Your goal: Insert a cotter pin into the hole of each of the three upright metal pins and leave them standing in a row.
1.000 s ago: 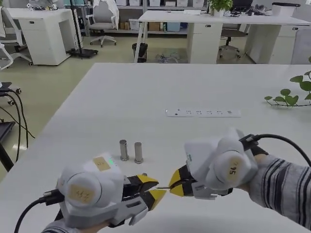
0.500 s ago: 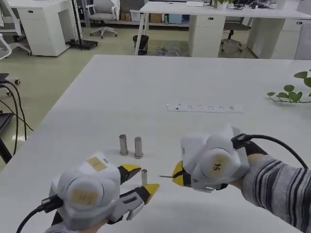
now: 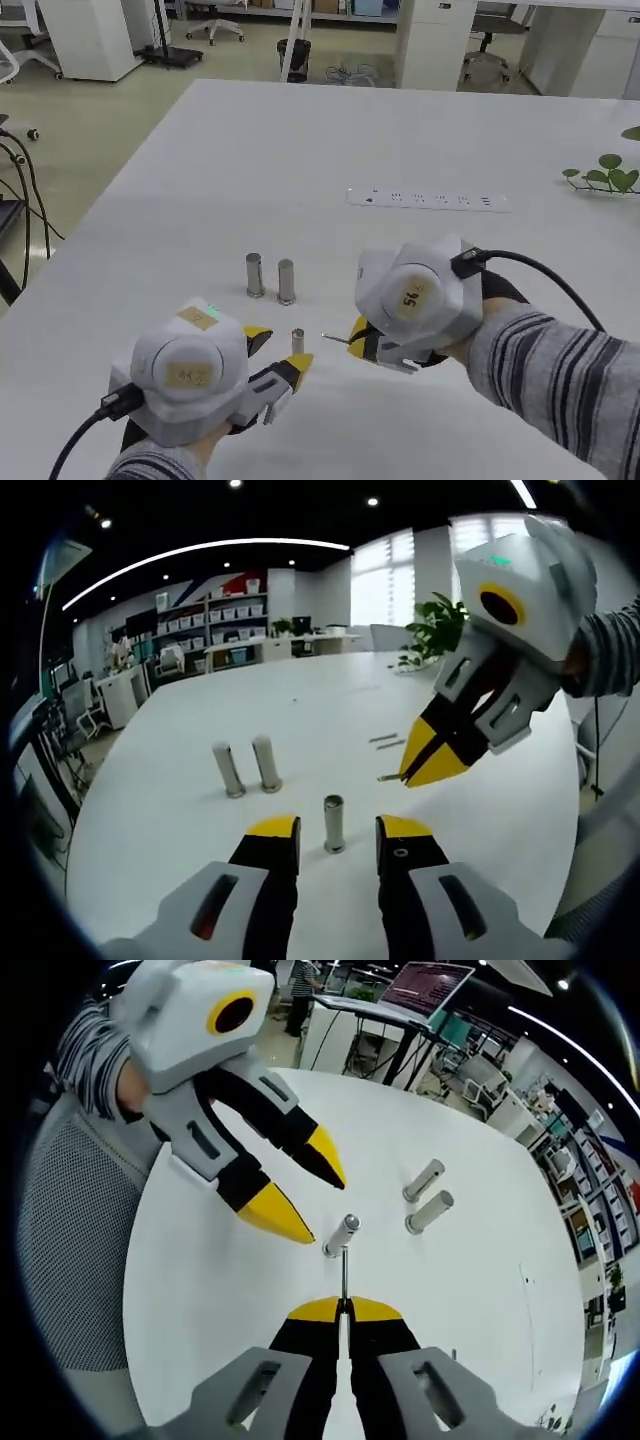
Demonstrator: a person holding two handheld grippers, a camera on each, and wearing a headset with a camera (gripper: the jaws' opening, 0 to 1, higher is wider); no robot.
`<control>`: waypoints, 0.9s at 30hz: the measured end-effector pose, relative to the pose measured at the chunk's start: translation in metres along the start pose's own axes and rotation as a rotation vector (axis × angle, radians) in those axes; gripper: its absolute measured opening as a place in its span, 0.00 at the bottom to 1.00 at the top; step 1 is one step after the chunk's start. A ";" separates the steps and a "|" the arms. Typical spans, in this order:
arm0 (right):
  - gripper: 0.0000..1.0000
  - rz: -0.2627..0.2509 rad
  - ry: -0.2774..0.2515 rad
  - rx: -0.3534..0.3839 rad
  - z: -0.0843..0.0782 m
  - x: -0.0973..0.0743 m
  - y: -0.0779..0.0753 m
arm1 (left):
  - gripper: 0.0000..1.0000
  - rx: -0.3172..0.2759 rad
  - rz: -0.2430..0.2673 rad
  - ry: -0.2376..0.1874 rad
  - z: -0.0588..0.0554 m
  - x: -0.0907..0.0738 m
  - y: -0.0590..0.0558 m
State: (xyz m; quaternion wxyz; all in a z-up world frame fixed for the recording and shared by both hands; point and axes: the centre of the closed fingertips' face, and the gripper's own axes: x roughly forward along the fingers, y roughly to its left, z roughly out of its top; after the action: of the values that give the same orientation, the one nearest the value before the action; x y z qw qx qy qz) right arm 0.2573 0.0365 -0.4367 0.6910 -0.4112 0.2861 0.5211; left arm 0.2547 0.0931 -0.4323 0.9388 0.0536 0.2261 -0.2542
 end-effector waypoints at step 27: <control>0.00 0.047 0.017 0.060 0.000 0.031 0.000 | 0.13 -0.005 0.012 0.083 -0.023 0.038 0.004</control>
State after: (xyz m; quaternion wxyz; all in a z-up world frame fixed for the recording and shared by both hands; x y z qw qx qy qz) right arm 0.2665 0.0512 -0.4621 0.6881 -0.3881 0.3171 0.5247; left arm 0.2772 0.0845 -0.4702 0.9302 0.0630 0.2652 -0.2458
